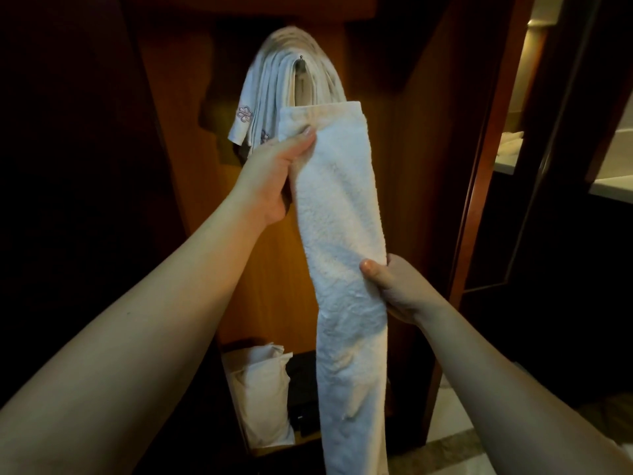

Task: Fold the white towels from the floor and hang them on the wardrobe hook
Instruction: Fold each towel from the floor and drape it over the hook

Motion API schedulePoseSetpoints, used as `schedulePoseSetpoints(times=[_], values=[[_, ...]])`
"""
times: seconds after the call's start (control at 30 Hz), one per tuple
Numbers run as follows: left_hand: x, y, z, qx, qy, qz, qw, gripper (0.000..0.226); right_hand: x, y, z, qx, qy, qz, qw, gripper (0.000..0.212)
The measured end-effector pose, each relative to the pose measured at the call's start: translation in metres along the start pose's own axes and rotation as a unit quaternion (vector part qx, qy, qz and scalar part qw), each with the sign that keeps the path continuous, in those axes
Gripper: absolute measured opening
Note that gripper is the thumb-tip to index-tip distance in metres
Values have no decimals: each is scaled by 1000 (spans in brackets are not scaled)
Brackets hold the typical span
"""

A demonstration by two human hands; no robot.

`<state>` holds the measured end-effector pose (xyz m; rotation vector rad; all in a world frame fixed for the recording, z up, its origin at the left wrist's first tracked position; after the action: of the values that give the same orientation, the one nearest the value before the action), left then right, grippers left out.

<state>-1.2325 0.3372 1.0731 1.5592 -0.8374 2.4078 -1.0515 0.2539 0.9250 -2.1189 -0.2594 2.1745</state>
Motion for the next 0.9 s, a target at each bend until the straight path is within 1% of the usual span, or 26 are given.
schedulePoseSetpoints(times=[0.07,0.13,0.23,0.3,0.33,0.4,0.47,0.5,0.6,0.67,0.73,0.8,0.9], values=[[1,-1,0,-7,6,-8,1000,9,-4,1,2,10,16,-13,1000,107],[2,-3,0,-6,11,-12,1000,8,-7,2,3,23,27,-18,999,105],[4,-4,3,7,10,-19,1000,16,-11,1,5,43,40,-9,998,106],[6,-4,6,12,8,-27,1000,21,-11,0,3,39,19,15,999,108],[7,-4,8,14,6,-30,999,23,-10,0,1,24,-11,33,999,105],[8,-6,11,18,-9,-34,999,26,-7,1,-1,-15,-91,68,993,91],[7,-10,13,25,-29,-42,998,27,-3,1,-1,-45,-142,81,985,74],[7,-12,14,32,-34,-48,998,28,-1,0,-1,-54,-156,80,983,70],[5,-20,13,58,-32,-71,995,24,9,-1,1,-69,-197,97,973,68],[2,-27,12,70,-27,-81,994,22,18,-1,0,-79,-226,137,961,71],[-1,-34,10,79,-30,-88,992,23,25,1,1,-101,-231,178,951,71],[-4,-40,7,101,-48,-98,989,33,28,4,1,-129,-211,200,948,70],[-8,-49,-3,133,-58,-108,983,46,26,8,2,-184,-166,205,947,70]])
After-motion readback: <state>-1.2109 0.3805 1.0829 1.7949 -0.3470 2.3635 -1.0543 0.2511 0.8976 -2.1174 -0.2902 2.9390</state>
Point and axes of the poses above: each hand's wrist, its own y-axis away from the middle knuckle, its own z-axis out of the palm, x = y × z, the point moved 1 cm from there along -y, towards the middle knuckle, and after that the axes turned 3 degrees about y, right-handed, at the moved point
